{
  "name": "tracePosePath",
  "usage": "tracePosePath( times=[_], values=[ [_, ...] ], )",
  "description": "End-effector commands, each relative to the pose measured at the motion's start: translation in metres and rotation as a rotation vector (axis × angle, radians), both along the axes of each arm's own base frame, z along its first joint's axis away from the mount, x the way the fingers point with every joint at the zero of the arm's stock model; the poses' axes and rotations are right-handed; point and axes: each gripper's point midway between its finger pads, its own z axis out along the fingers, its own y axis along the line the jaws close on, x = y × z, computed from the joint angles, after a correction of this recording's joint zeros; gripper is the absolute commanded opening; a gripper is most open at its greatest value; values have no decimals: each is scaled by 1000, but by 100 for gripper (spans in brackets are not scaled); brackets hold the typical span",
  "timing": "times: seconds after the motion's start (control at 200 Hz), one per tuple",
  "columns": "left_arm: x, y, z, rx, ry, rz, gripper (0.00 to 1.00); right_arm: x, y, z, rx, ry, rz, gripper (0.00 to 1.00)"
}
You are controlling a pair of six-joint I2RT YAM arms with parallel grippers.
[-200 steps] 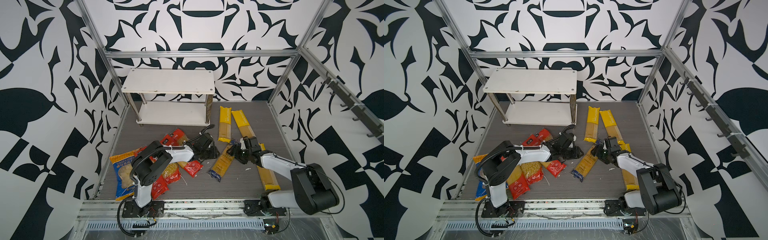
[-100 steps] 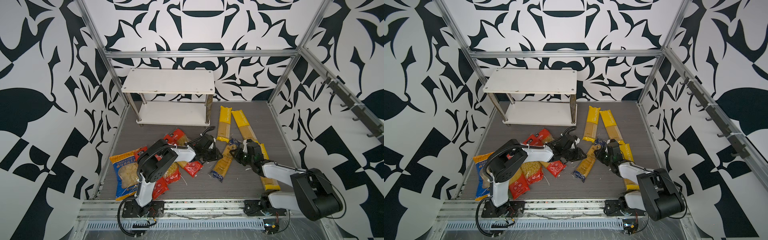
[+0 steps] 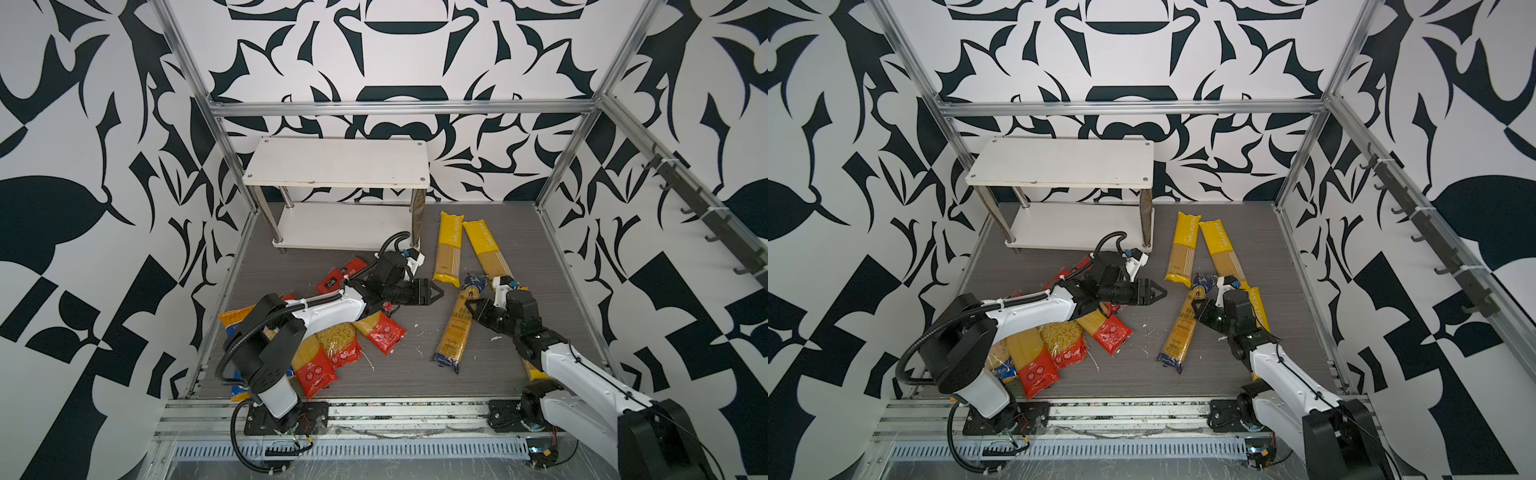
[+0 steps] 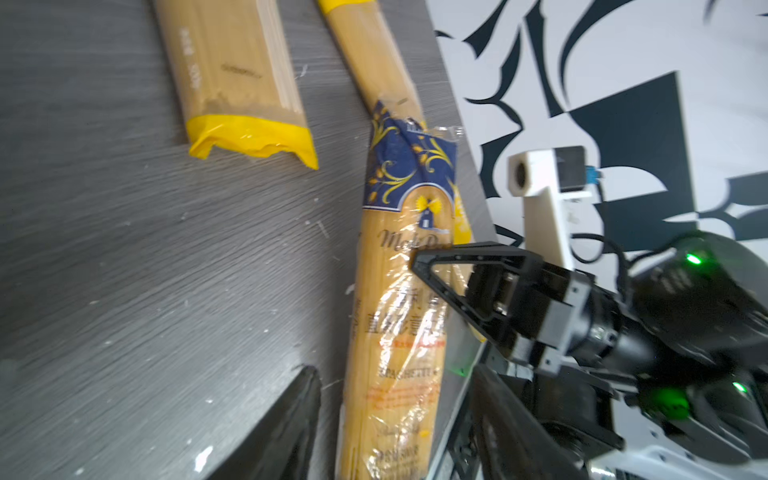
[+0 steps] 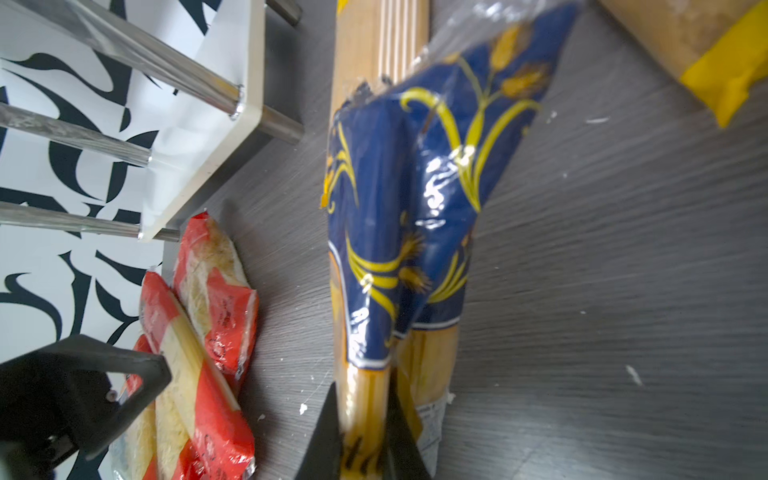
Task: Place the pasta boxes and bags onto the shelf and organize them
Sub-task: 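Lift the blue-topped spaghetti pack upright with both grippers holding it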
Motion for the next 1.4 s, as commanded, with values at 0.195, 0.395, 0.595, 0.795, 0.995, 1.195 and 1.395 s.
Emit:
tracePosePath(
  times=[0.195,0.395,0.595,0.795,0.995,1.195,1.395],
  values=[
    [-17,15,44,-49,-153,-112,82,31,66,169,44,-413,228,0],
    [-8,39,61,-79,-159,-99,84,36,109,239,103,-525,335,0],
    [-13,57,96,-160,-217,-111,84,28,145,297,153,-610,467,0],
    [-15,77,132,-312,-241,-112,84,19,164,333,236,-654,571,0],
    [-13,95,152,-371,-285,-100,84,9,173,371,286,-720,645,0],
    [-9,93,178,-460,-307,-122,79,15,185,386,326,-737,690,0],
    [-7,93,186,-474,-329,-117,54,21,193,389,346,-729,707,5]
  ],
)
